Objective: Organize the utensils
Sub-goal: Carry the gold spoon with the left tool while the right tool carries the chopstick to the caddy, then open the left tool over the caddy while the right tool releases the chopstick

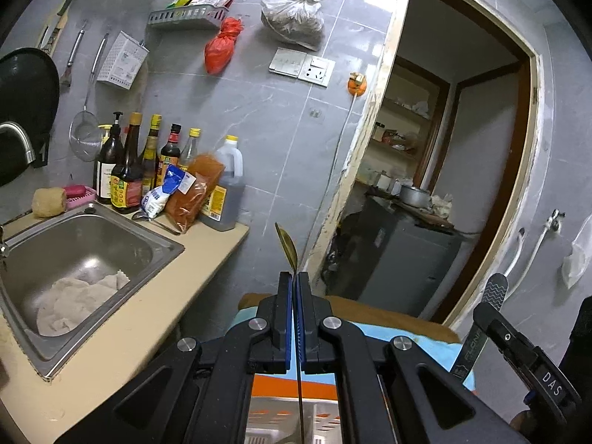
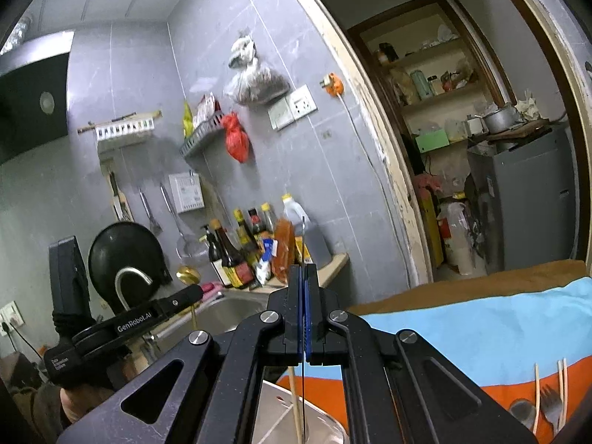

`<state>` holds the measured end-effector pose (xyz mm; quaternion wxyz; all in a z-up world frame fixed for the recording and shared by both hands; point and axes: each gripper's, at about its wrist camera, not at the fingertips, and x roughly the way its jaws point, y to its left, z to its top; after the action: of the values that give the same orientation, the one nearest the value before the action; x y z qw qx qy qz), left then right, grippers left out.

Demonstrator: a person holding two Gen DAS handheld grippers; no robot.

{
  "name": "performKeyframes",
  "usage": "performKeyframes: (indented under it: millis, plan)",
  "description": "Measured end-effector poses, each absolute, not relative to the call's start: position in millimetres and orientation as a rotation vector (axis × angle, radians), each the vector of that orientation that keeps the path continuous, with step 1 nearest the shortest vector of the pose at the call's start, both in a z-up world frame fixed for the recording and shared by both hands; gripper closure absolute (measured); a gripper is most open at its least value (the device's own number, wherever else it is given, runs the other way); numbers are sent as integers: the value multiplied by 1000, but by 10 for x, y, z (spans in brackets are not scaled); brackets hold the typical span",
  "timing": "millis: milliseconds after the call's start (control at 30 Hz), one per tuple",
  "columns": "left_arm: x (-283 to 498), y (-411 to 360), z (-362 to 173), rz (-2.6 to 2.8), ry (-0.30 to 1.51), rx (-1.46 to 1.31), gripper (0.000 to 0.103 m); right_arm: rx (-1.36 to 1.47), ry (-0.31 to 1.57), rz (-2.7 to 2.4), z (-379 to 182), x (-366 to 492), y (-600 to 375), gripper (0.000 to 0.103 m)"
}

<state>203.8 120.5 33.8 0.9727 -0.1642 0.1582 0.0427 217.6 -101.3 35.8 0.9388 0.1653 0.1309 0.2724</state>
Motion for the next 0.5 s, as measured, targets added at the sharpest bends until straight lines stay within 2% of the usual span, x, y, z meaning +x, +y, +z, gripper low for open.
performKeyframes:
  millis: [500]
  plan:
    - [2051, 1084, 102, 92, 344, -287, 100, 265, 353, 550, 125, 2251, -825, 102]
